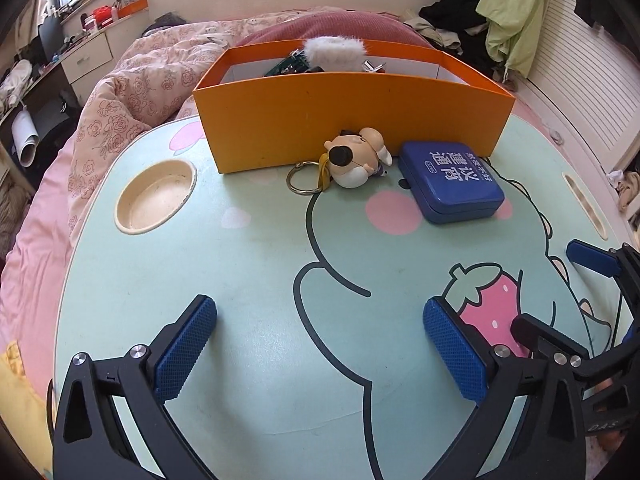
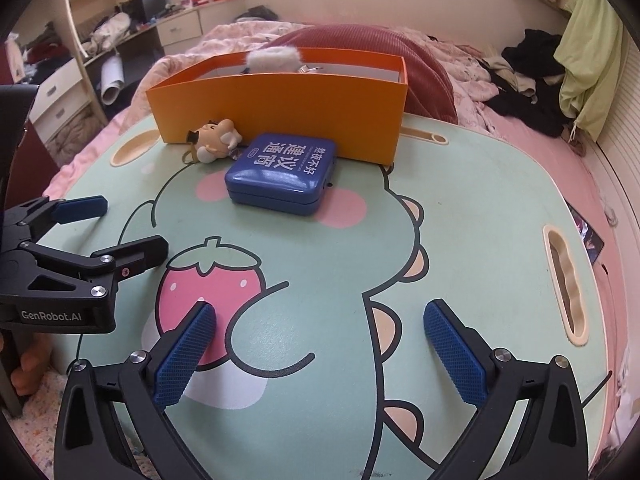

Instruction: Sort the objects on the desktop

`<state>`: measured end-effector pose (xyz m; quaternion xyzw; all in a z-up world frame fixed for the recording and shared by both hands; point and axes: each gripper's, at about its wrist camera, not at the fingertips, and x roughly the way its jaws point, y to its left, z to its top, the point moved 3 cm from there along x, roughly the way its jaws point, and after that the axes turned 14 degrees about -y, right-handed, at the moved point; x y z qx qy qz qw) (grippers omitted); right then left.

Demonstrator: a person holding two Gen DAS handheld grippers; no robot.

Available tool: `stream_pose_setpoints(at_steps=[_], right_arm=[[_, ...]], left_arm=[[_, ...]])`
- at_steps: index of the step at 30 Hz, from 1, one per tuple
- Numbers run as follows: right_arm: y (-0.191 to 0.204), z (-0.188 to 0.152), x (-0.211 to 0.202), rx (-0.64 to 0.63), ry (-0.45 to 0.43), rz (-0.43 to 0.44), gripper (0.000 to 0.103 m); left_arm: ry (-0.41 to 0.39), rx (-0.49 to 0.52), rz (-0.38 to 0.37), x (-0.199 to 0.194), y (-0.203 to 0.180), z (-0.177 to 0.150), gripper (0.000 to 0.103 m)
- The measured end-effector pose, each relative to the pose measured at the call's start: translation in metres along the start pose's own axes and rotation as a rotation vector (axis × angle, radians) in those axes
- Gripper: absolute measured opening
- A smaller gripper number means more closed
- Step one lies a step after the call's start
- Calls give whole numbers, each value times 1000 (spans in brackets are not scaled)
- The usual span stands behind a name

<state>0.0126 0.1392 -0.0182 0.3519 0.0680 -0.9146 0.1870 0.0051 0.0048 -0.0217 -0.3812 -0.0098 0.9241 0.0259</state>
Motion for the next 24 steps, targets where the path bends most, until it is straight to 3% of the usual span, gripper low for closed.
stream_pose_setpoints(at_steps=[24], right_arm=[[-1,0,-1,0,-2,0,103]], left_arm=[[1,-1,1,0,0,1,103]])
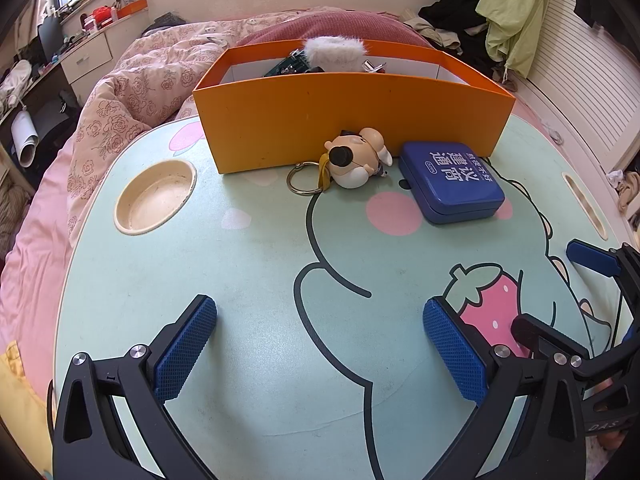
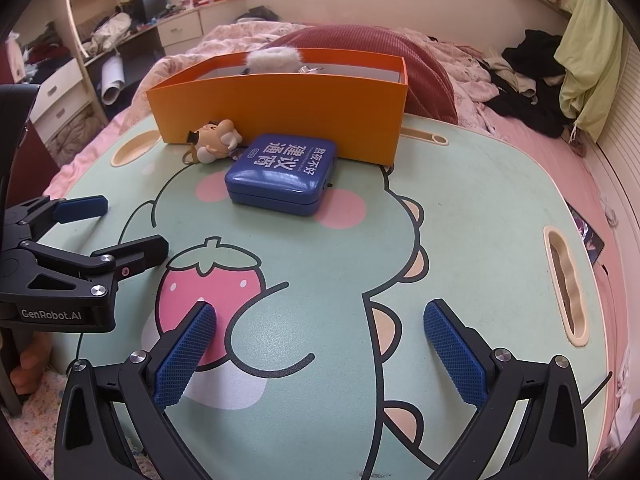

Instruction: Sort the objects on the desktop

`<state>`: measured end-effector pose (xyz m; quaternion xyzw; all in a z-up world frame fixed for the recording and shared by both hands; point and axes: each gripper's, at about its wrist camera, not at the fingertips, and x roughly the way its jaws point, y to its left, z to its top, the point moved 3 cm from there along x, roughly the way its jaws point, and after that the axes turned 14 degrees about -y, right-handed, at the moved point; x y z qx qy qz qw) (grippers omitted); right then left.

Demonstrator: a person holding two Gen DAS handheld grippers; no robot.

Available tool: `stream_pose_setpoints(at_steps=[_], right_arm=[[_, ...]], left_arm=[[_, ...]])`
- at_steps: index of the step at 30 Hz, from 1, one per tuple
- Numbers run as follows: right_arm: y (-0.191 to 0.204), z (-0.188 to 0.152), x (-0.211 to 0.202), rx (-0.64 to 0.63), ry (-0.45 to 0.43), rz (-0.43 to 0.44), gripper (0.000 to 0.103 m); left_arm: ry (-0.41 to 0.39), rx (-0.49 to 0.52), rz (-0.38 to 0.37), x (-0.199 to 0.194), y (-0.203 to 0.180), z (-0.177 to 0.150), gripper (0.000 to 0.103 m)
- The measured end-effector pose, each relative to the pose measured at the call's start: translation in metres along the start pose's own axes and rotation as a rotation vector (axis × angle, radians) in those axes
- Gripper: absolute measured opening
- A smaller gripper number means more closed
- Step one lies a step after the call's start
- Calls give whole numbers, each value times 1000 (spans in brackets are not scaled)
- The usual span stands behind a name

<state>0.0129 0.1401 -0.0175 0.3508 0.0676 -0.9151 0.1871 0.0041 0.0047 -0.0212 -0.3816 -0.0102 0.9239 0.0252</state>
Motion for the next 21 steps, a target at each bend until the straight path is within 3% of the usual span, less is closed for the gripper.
stream_pose_setpoints(at_steps=[21], right_arm=[[-6,12,0,46,20,-6,103]], left_arm=[[1,-6,2,8,0,1,103]])
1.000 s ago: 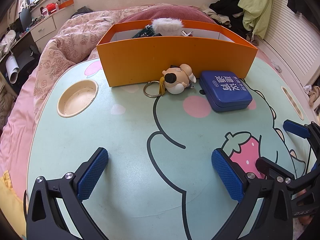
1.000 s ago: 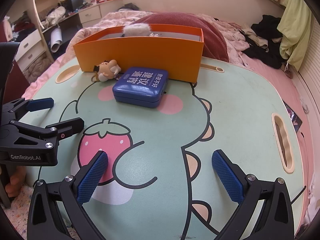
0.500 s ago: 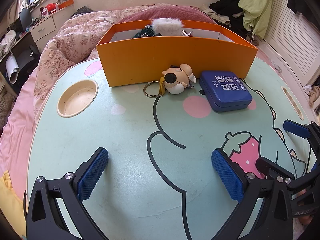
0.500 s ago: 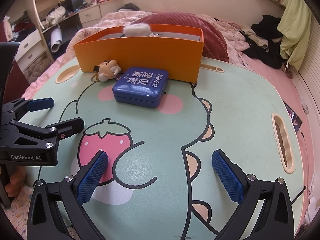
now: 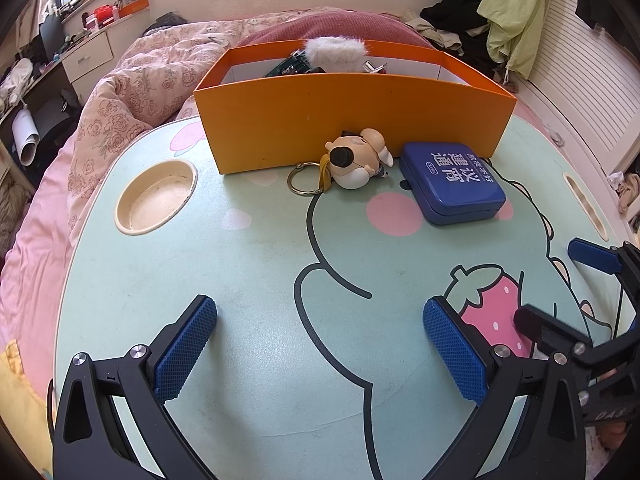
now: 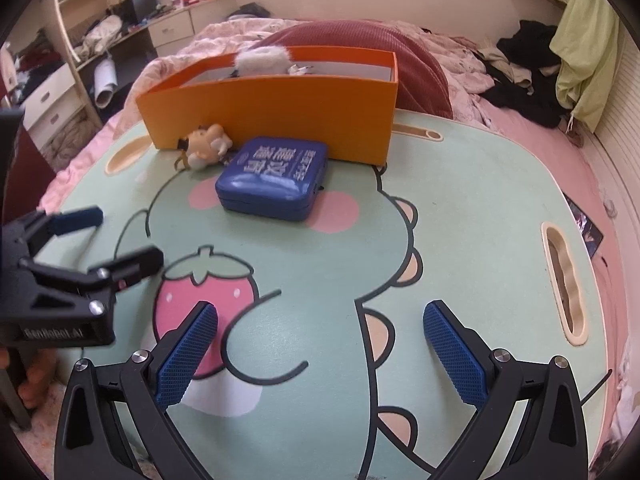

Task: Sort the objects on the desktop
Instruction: 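Reach the right gripper to the blue tin and grasp it, then grasp the cartoon figure keychain with the left gripper while the right holds the tin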

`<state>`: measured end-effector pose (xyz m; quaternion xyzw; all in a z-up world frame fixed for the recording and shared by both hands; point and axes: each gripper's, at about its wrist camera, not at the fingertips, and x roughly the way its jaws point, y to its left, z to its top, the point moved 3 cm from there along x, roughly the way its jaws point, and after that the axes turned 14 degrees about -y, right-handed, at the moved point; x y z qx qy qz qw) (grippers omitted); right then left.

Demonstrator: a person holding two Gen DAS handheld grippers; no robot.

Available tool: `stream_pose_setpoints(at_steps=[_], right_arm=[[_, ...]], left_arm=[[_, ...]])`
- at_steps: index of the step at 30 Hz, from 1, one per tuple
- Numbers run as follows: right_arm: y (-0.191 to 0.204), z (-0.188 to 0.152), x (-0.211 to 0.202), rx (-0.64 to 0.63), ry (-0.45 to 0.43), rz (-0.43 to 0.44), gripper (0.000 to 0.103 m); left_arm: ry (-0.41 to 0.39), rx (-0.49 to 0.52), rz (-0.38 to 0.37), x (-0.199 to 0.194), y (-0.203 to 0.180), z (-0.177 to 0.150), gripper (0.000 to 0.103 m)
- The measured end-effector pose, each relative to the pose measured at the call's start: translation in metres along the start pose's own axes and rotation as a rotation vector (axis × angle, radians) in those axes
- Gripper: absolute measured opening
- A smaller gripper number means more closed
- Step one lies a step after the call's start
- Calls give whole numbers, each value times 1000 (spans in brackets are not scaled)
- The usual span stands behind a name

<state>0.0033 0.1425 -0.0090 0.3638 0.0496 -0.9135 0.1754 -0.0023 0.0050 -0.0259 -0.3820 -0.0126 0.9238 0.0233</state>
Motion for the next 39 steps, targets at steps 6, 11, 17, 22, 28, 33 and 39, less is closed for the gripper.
stream_pose_setpoints(at_steps=[6,11,17,22,28,33,39], right_arm=[[-2,35,3,53,-60,-15,103],[21,59,25,24,-47,16,103],[37,65,59,-25,0,-28,97],[32,41,65,-36,15,-12,70],[15,7,35,5,-52,10,69],[1,-21,6,35,-92,38,69],[-6,-52,4,4,-80,19,68]], left_arm=[[0,1,0,0,0,0,103],[0,0,0,0,1,0,103],[0,0,0,0,0,0,103],[0,0,0,1,-1,1,103],[1,-1,0,1,-1,0,103],[0,-1,0,1,-1,0,103],[1,-1,0,0,-1,0,103]])
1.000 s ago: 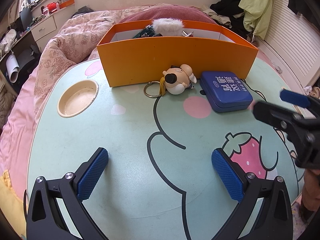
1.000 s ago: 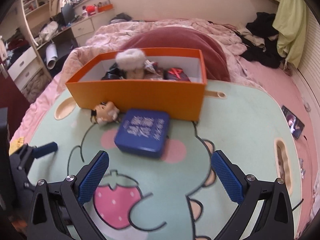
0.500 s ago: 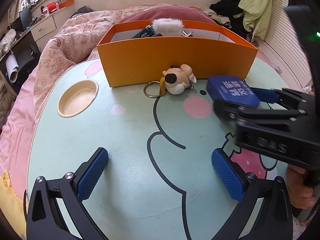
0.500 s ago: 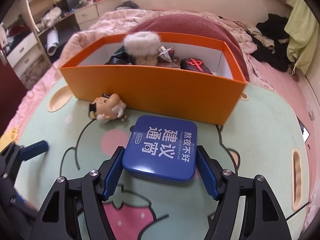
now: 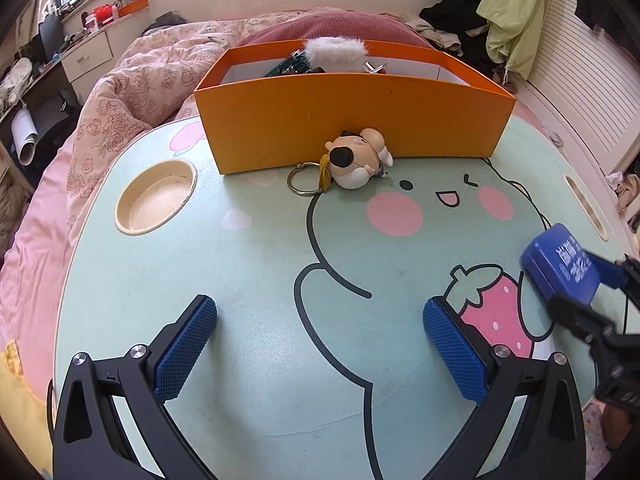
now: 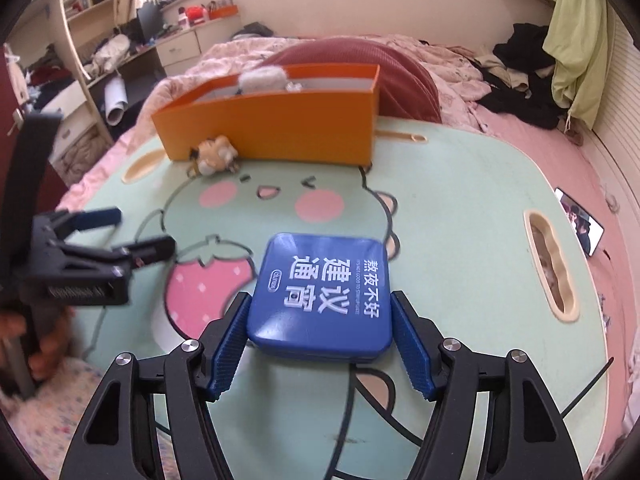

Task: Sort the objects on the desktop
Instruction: 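Grasp the cartoon figure keychain with the left gripper while the right holds the tin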

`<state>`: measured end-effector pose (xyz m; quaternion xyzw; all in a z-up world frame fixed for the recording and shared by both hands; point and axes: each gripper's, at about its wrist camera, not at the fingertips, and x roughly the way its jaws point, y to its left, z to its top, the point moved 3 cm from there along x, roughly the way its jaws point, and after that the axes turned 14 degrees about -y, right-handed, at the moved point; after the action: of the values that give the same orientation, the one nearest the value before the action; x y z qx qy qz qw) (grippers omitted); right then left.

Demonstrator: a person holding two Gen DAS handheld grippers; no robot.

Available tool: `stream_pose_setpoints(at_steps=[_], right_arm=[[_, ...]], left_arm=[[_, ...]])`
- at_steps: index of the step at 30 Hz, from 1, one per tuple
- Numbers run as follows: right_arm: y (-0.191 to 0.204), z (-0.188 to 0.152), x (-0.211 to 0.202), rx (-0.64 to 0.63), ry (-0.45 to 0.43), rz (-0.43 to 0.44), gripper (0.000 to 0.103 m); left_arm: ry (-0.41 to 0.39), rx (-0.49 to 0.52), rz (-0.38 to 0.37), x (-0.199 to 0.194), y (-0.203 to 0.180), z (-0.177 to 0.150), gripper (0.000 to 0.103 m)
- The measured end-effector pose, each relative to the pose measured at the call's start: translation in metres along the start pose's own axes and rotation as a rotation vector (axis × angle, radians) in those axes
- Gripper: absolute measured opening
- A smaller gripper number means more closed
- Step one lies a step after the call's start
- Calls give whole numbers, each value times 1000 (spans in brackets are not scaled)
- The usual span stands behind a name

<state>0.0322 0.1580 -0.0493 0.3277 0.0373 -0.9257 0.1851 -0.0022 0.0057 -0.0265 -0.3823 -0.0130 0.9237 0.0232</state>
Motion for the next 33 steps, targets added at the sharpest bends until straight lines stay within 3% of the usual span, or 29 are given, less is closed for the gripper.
stream_pose_setpoints(at_steps=[3,5,15,17,18,23,26,29,33], right_arm=[[-6,5,-10,6,-14,5,72],[-5,12,-10,10,-26,15,82],[-4,31,2,0,2,-31,86],[-3,29,6,-27,17,-69,79],[-1,30,2,-33,-1,-63,66],[-2,28,-18,1,-96,7,66],[-16,28,-16,68,-78,-3,66],[-19,28,-18,92,-82,1,66],[-16,27,-18,78,-77,0,66]], left_arm=[[0,-1,-1,1,0,0,103],[0,0,-1,2,-1,1,103],[0,0,0,2,-1,1,103],[-1,4,2,2,-2,1,103],[0,3,1,1,-1,1,103],[1,0,-2,2,0,2,103],[2,-5,-4,1,-1,3,103],[-14,-28,-52,-1,0,11,103],[-73,-29,-41,-2,-5,40,103]])
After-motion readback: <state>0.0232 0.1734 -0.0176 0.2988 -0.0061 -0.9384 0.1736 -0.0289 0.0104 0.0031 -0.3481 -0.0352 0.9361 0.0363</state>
